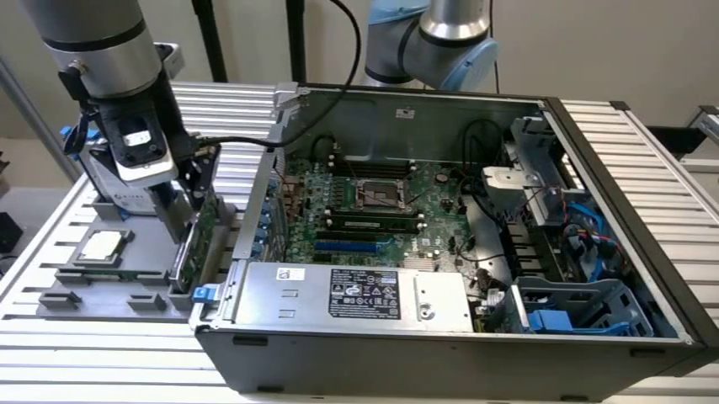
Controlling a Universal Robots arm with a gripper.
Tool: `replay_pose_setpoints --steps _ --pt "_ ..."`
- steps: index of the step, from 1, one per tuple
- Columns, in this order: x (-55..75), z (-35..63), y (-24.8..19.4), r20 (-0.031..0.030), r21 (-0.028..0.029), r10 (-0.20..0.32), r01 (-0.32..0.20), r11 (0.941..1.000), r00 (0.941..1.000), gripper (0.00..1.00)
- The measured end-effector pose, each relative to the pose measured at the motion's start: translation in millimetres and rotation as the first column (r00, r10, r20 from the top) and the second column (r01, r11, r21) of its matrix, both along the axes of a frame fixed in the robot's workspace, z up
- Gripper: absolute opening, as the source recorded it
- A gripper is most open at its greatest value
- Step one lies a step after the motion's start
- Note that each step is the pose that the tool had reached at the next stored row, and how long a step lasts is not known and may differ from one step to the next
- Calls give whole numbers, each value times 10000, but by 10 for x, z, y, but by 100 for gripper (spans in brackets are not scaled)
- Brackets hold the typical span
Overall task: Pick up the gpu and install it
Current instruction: 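Pick up the gpu and move the gpu toward the slot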
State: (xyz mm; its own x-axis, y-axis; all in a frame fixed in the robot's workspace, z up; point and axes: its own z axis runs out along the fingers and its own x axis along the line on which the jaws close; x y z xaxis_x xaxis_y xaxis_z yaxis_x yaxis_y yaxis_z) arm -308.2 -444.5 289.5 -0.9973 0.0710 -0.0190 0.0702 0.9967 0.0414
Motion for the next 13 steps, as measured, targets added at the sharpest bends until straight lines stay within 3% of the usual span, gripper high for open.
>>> replay_pose_setpoints --steps 13 --pt "0 -257 -7 0 -5 0 0 10000 10000 100"
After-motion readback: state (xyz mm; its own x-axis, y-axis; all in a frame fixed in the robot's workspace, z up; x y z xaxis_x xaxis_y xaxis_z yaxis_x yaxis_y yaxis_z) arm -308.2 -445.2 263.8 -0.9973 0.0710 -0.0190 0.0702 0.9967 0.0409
